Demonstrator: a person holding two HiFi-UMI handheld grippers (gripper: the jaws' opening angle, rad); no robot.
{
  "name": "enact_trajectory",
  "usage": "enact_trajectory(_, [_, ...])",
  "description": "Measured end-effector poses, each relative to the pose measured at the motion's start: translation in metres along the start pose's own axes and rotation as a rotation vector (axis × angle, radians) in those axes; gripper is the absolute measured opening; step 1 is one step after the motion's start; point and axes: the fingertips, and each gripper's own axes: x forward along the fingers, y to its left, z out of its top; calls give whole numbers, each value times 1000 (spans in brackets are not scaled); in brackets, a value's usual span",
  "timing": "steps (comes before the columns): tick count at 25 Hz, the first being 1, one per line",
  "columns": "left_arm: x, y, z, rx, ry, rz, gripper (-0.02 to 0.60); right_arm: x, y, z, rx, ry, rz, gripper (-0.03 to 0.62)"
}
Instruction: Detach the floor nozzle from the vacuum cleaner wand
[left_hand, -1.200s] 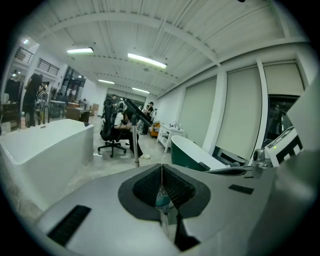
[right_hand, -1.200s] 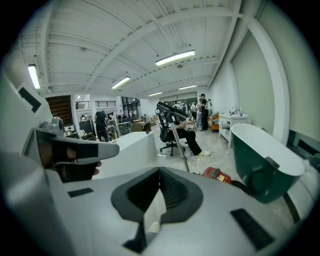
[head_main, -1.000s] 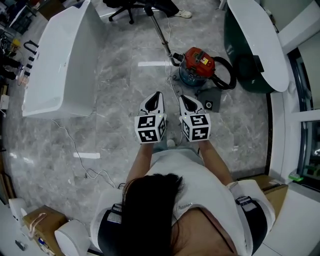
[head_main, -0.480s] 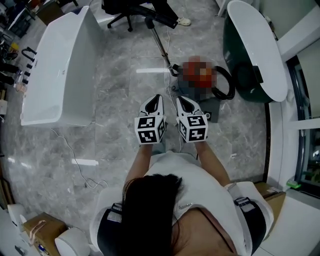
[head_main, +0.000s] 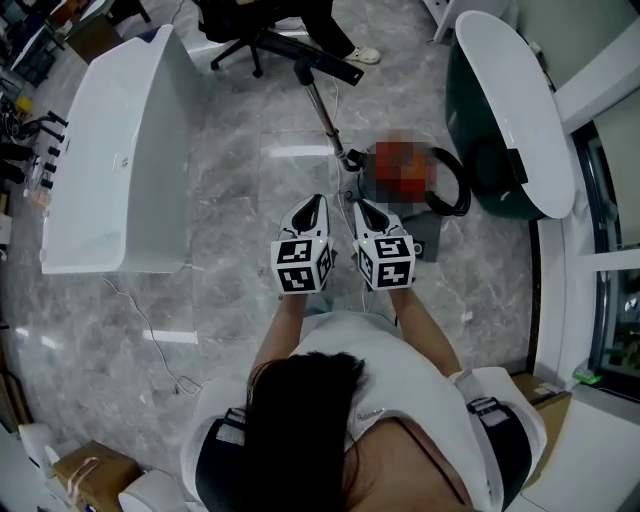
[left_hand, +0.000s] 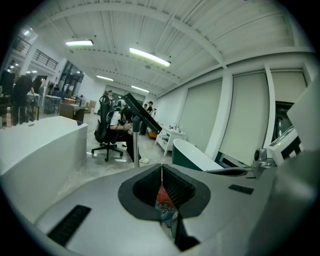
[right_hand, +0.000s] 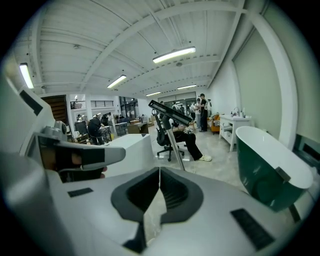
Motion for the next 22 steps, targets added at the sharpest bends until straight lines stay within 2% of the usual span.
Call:
enact_trajectory(10, [34,45,19,-2,34,10,8,57,13,32,1,-12,15,15])
enact_trajectory(22, [77,83,48,24,27,-54,8,114,12,55,5,-20,-41,15])
